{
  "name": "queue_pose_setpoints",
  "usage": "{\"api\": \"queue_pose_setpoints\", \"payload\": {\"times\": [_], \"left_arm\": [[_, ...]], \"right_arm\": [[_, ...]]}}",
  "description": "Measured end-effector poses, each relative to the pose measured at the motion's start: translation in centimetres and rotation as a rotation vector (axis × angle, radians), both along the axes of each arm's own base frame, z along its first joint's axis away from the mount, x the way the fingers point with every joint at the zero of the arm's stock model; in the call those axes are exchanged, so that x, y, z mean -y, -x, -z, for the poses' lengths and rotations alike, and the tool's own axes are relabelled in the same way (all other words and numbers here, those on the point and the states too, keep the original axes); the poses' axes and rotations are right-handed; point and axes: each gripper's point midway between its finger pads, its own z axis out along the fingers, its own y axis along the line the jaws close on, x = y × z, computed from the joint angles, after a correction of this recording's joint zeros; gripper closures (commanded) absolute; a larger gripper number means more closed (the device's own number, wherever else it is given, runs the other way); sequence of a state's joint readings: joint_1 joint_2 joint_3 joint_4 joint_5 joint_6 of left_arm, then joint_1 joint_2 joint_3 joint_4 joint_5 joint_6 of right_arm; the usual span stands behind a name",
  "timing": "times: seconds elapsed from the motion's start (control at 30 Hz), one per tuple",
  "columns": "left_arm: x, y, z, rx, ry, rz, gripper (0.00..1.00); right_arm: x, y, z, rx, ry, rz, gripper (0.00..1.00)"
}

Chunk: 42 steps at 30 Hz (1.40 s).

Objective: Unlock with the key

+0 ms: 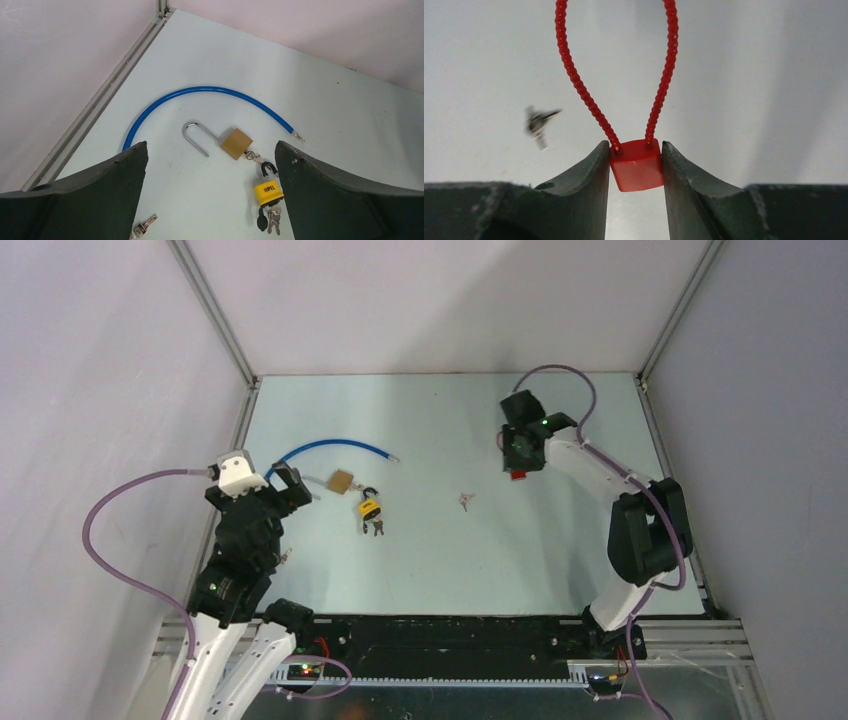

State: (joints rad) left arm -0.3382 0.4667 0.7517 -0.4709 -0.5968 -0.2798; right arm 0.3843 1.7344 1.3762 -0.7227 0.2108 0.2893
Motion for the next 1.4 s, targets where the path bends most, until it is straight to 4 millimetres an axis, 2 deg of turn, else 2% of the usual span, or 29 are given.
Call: {"api": "queue_pose_setpoints", "payload": {"times": [0.1, 0.23, 0.3, 0.47, 0.63, 0.7, 0.73, 0.8, 0.83, 0.9, 1.0, 1.13, 1.23, 1.33, 1.4], "left_arm": [[0.2, -0.1, 0.2, -0.007, 0.000, 0.007, 0.00], [0.5, -0.3, 0.3, -0.013, 0.008, 0.023, 0.00], [0.7, -0.3, 0.4, -0.014, 0.010, 0.032, 0.00], [1.4, -0.4, 0.4, -0.016, 0.019, 0.071, 0.00], [1.9, -0.5, 0.5, -0.020, 0.029, 0.094, 0.00], [2.0, -0.6, 0.6, -0.022, 0.030, 0.099, 0.00], [2.0, -0.6, 0.6, -0.024, 0.030, 0.101, 0.00], [2.1, -0.7, 0.7, -0.028, 0.030, 0.103, 0.00], [2.2, -0.7, 0.8, -0.031, 0.029, 0.106, 0.00], [2.3, -0.9, 1.0, -0.040, 0.028, 0.108, 0.00], [2.3, -1.1, 1.2, -0.051, 0.025, 0.109, 0.00], [2.5, -1.3, 1.6, -0.066, 0.027, 0.111, 0.00], [2.7, -1.5, 1.9, -0.079, 0.026, 0.117, 0.00], [2.9, -1.7, 2.3, -0.096, 0.022, 0.122, 0.00], [2.9, -1.9, 2.5, -0.106, 0.019, 0.121, 0.00]], "right_arm": [[-5.1, 1.9, -1.2, 0.034, -0.026, -0.111, 1.00], [-11.5, 5.6, -0.6, 0.013, -0.068, -0.245, 1.00], [-14.6, 7.8, 0.5, -0.017, -0.087, -0.298, 1.00], [-18.4, 10.8, 4.8, -0.117, -0.055, -0.339, 1.00], [-20.3, 11.8, 8.0, -0.175, -0.026, -0.336, 0.98], [-20.8, 12.1, 8.7, -0.187, -0.025, -0.323, 0.86], [-21.0, 12.1, 8.7, -0.189, -0.030, -0.313, 0.70], [-21.3, 11.9, 8.6, -0.184, -0.046, -0.294, 0.50], [-21.4, 11.9, 8.7, -0.185, -0.049, -0.286, 0.45], [-21.5, 11.8, 8.7, -0.184, -0.058, -0.268, 0.28], [-21.8, 11.7, 8.5, -0.177, -0.074, -0.256, 0.15], [-21.9, 11.5, 7.4, -0.143, -0.101, -0.264, 0.17], [-21.4, 11.0, 4.9, -0.086, -0.137, -0.263, 0.27], [-20.6, 9.3, 2.3, -0.020, -0.182, -0.235, 0.38], [-19.5, 7.4, 1.4, 0.013, -0.202, -0.191, 0.46]]}}
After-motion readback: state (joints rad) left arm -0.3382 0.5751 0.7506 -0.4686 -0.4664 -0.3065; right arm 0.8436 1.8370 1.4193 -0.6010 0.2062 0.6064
